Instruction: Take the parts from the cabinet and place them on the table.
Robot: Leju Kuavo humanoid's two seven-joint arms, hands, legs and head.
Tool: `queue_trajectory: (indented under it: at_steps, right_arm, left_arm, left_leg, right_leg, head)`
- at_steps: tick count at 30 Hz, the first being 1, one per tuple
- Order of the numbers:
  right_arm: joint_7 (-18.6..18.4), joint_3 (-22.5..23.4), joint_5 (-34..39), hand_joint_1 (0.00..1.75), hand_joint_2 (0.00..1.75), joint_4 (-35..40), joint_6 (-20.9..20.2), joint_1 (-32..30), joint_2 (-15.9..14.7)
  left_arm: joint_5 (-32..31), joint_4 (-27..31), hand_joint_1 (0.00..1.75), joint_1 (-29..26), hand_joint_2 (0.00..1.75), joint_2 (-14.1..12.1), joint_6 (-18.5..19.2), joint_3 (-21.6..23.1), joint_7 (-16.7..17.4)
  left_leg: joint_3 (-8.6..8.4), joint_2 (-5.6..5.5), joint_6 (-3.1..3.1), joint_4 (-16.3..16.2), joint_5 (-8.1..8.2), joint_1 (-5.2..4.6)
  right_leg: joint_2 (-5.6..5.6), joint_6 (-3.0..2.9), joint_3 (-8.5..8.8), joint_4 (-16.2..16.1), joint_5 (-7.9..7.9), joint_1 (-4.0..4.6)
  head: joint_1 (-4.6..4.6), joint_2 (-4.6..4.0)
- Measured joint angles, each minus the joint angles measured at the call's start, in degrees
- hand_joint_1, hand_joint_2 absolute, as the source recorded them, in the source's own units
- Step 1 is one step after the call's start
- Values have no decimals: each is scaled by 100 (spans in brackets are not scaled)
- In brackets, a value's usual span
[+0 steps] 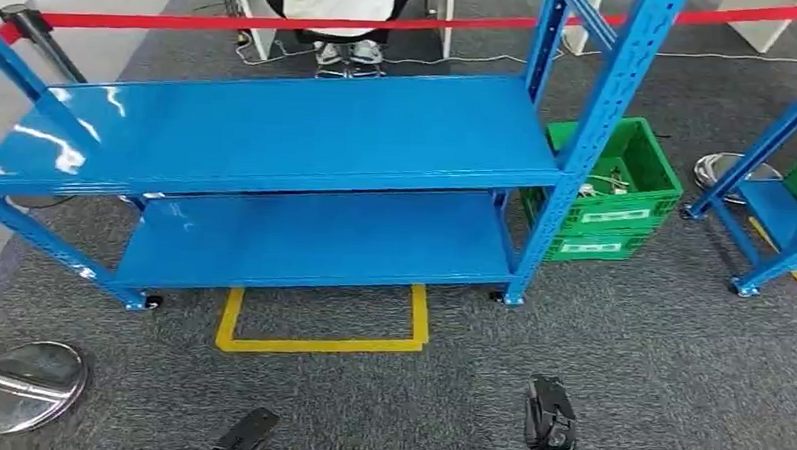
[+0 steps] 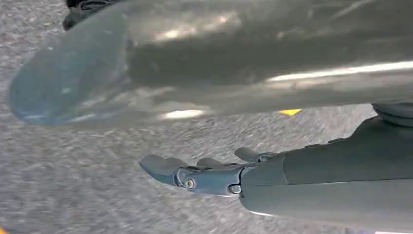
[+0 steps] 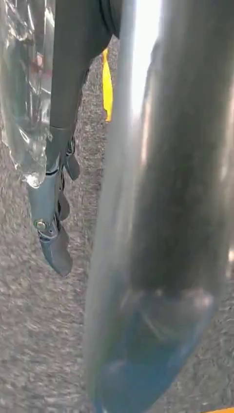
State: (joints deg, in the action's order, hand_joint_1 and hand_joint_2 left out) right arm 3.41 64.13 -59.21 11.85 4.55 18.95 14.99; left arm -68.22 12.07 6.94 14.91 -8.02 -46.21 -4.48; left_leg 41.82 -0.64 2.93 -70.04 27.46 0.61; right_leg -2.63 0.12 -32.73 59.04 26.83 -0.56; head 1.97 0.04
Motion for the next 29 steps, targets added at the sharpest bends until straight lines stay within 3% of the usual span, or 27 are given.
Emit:
queue_trajectory:
  at_steps: [1, 2, 3, 4, 5, 7, 8, 9, 10, 12, 13, 14, 16, 17, 18, 19, 22, 23, 24, 25, 26, 27, 28, 29]
  right_arm:
    - [0, 0, 0, 0, 0, 0, 0, 1, 0]
    - [0, 0, 0, 0, 0, 0, 0, 3, 0]
    - [0, 0, 2, 0, 0, 0, 0, 2, 0]
    - [0, 0, 2, 0, 0, 0, 0, -3, -4]
    - [-2, 0, 4, 0, 0, 0, 0, -4, -4]
    - [-2, 0, 7, 0, 0, 0, -2, -1, -4]
    - [-2, -2, 9, 0, 0, 0, -2, -1, -4]
    - [2, -2, 11, 0, 0, 0, -2, 5, -4]
    - [2, -2, 13, 0, 0, 0, -2, 7, -4]
    - [0, 0, 15, 0, 0, 0, -2, -5, -7]
    - [0, 0, 15, 0, 0, 0, -2, -8, -7]
    - [0, 0, 15, 0, 0, 0, -2, -7, -7]
    - [0, -2, 15, 0, 0, 0, -2, 2, -7]
    - [0, -2, 15, 0, 0, 0, -2, 10, -7]
    - [0, 0, 15, 0, 0, 0, -2, 11, -7]
    - [0, -2, 15, 0, 0, 0, -2, 13, -7]
    - [-7, -2, 20, 0, 0, 0, -2, 7, -7]
    - [-7, -7, 28, 0, 0, 0, -4, 15, 9]
    - [4, -11, 50, 0, 0, 2, -2, 21, 4]
    - [11, -15, 72, 0, 0, 2, -2, 21, -2]
    - [26, -15, 103, 0, 0, 2, -2, 8, -4]
    - [30, -15, 114, 0, 0, 2, -2, -7, -4]
    - [33, -15, 116, 0, 0, 2, -2, -11, -4]
    - [35, -15, 116, 0, 0, 2, -2, -9, -4]
  left_arm:
    - [0, 0, 0, 3, 0, 0, 7, 0, 0]
    - [-2, 0, 0, 11, 0, 0, 11, 0, 0]
    - [-2, 0, 0, 25, 0, 2, 13, 0, 0]
    - [-2, 0, 0, 53, 0, 7, 17, 0, 0]
    - [-2, 0, 0, 51, 0, 7, 26, 2, 0]
    - [-2, 0, 0, 23, 0, 2, 33, 0, 0]
    - [-2, 0, 0, 10, 0, 9, 35, 0, 0]
    - [-2, 0, 0, 13, 0, 7, 35, 0, 0]
    - [-2, 0, 0, 29, 0, 7, 35, 0, 0]
    - [-2, 0, 0, 36, 0, 20, 37, 2, 0]
    - [-2, 0, 0, 25, 0, 20, 37, 0, 0]
    - [-2, 0, 0, 16, 0, 13, 37, 0, 0]
    - [-2, 0, 0, 12, 0, 15, 37, 0, 0]
    - [-2, 0, 0, 15, 0, 22, 37, 0, 0]
    - [-2, 0, 0, 15, 0, 22, 37, 0, 0]
    - [-2, 0, 0, 25, 0, 20, 37, 0, 0]
    - [-4, 0, 0, -11, 0, 18, 39, 0, 0]
    - [-11, 0, 0, -12, 0, -4, 39, 0, 0]
    - [-13, -2, 0, -13, 0, 20, 44, 2, 0]
    - [-13, -2, 0, 9, 0, 20, 66, 2, 0]
    - [-13, -2, 0, 31, 0, 20, 76, 4, 0]
    - [-13, -2, 0, 37, 0, 22, 76, 4, 0]
    - [-13, -2, 0, 31, 0, 22, 76, 4, 0]
    - [-13, -2, 0, 15, 0, 20, 79, 4, 0]
  left_leg:
    - [-241, 32, -28, 438, -229, -11]
    - [-552, 232, -70, 965, -440, -43]
    - [-712, 581, -86, 1250, -396, -111]
    - [-718, 543, -144, 1323, -390, -119]
    - [-697, 476, -160, 1321, -394, -127]
    - [-685, 339, -221, 1336, -396, -140]
    - [-705, 248, -266, 1364, -428, -81]
    - [-703, 192, -285, 1364, -428, -72]
    - [-701, 131, -317, 1364, -436, -67]
    - [-699, -24, -340, 1363, -436, -68]
    - [-701, -106, -340, 1362, -436, -68]
    - [-702, -192, -337, 1360, -438, -68]
    - [-714, -372, -322, 1356, -447, -57]
    - [-721, -462, -299, 1351, -451, -47]
    - [-703, -523, -265, 1348, -457, -44]
    - [-665, -589, -225, 1300, -461, -68]
    - [-626, -744, -99, 1383, -542, -15]
    - [-612, -760, -83, 1374, -526, -15]
    - [-572, -453, -52, 1269, -434, -63]
    - [-423, -223, -23, 969, -240, -63]
    - [-191, -90, 2, 500, -2, -57]
    - [54, -25, 15, 3, 205, -52]
    - [232, -3, 25, -360, 308, -47]
    - [261, -3, 24, -415, 258, -46]
  right_leg:
    - [-71, 11, 16, 0, 9, 3]
    - [-136, 28, 42, 0, 26, 9]
    - [-190, 57, 50, 3, 46, 51]
    - [-229, 95, 39, 23, 75, 80]
    - [-300, 110, 65, 4, 74, 91]
    - [-434, 158, 115, -33, 82, 82]
    - [-362, 217, 79, -2, 133, 50]
    - [-70, 244, 30, 185, 269, 47]
    - [102, 250, -130, 551, 481, 37]
    - [227, 268, -581, 1494, 875, 38]
    - [242, 265, -742, 1770, 921, 41]
    - [243, 258, -765, 1742, 816, 41]
    - [278, 243, -448, 994, 317, 24]
    - [394, 238, -188, 437, 45, 3]
    - [787, 246, -43, 95, 8, -53]
    - [834, 232, 3, 19, 21, -67]
    - [665, 132, -11, 48, -11, -6]
    - [568, 74, 13, -10, -47, -62]
    - [515, 42, 29, -31, -54, -52]
    - [438, 10, 34, -37, -55, -45]
    - [347, -1, 31, -37, -47, -31]
    - [244, -11, 30, -36, -40, -20]
    - [155, -22, 29, -36, -33, -14]
    - [75, -22, 33, -36, -29, -12]
  head:
    - [-2, 0]
    - [0, 0]
    - [2, 0]
    - [13, 0]
    - [-26, 0]
    - [-15, 0]
    - [-15, 0]
    - [-46, 0]
    - [-59, 0]
    - [-70, 0]
    - [-68, 0]
    - [-70, 0]
    - [-68, 0]
    - [-72, 0]
    - [-74, 0]
    - [-63, 0]
    - [-61, 0]
    - [-70, 0]
    - [-30, 0]
    - [33, 0]
    - [22, 0]
    - [31, 0]
    - [24, 0]
    - [31, 0]
